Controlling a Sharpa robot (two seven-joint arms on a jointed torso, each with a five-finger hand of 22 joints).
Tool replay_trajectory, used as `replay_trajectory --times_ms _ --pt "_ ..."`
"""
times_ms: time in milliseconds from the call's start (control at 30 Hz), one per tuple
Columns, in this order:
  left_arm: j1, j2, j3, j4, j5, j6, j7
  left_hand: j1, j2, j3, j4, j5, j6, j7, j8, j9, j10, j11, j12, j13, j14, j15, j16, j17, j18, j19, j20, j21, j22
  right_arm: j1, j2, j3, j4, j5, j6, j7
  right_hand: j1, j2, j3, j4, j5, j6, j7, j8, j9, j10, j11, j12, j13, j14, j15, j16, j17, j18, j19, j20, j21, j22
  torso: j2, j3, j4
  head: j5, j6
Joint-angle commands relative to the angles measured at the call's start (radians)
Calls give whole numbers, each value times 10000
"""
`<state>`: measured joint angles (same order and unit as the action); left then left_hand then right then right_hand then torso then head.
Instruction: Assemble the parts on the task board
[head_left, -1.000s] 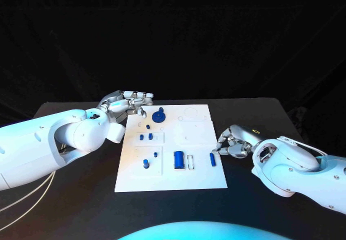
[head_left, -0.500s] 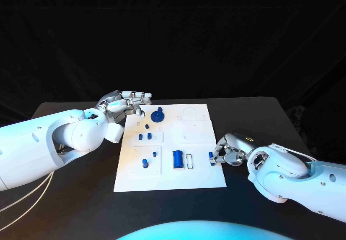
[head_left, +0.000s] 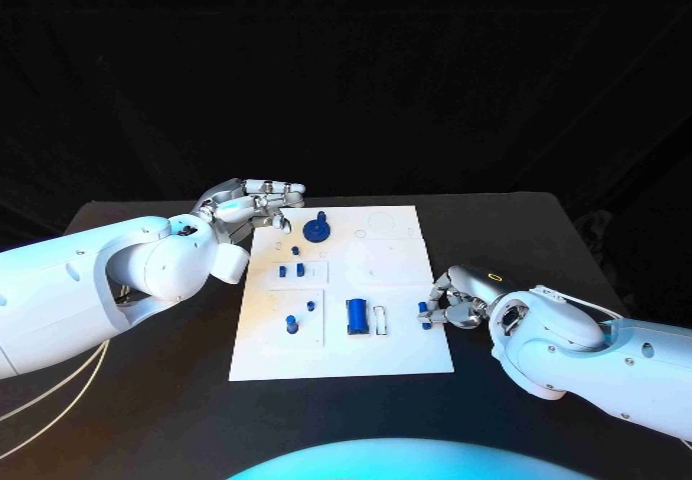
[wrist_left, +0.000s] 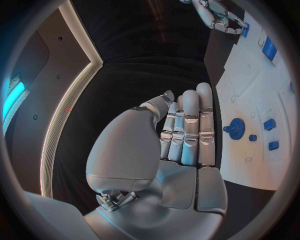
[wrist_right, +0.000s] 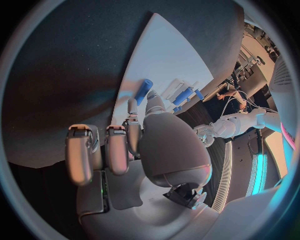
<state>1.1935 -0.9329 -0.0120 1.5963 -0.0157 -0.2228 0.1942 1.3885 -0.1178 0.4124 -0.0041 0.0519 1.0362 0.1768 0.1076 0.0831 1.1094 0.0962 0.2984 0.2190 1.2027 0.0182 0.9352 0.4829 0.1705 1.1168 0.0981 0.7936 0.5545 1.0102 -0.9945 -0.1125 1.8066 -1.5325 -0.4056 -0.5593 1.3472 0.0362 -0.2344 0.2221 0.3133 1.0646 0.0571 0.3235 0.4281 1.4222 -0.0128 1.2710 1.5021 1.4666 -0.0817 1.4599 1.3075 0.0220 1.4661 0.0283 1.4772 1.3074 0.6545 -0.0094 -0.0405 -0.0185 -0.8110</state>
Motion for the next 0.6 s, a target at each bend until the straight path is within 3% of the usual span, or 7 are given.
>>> replay_trajectory --times_ms 33,367,600 --pt "2 8 5 17 -19 191 28 -80 -1 -58 5 -7 -54 -12 60 -17 -57 1 34 -10 -78 -20 -14 -17 136 51 45 -29 -10 -24 64 -2 -62 -148 278 -110 -30 18 -13 32 63 92 -7 -26 21 65 -32 21 -1610 673 48 58 781 -28 689 70 36 2382 -9 -7 9 18 -15" --pt "2 -21 5 27 -19 206 1 -94 3 -62 14 -6 -57 -10 62 -18 -61 3 37 -11 -79 -17 -13 -19 135 51 46 -33 -12 -78 289 -2 -305 -488 838 -282 139 69 36 -17 112 112 -32 -44 49 60 -56 9 -1607 672 27 56 780 -26 686 59 28 2379 -14 -12 -6 66 -44" --pt "2 -44 5 42 -19 223 -21 -94 3 -62 14 -6 -57 -10 62 -18 -61 3 37 -11 -79 -17 -13 -19 135 51 46 -33 -12 -110 348 -3 -342 -833 1330 -423 700 138 258 -288 115 135 -86 -89 92 46 -108 -11 -1597 671 -16 63 796 -26 686 27 34 2381 -13 -7 -11 77 -59"
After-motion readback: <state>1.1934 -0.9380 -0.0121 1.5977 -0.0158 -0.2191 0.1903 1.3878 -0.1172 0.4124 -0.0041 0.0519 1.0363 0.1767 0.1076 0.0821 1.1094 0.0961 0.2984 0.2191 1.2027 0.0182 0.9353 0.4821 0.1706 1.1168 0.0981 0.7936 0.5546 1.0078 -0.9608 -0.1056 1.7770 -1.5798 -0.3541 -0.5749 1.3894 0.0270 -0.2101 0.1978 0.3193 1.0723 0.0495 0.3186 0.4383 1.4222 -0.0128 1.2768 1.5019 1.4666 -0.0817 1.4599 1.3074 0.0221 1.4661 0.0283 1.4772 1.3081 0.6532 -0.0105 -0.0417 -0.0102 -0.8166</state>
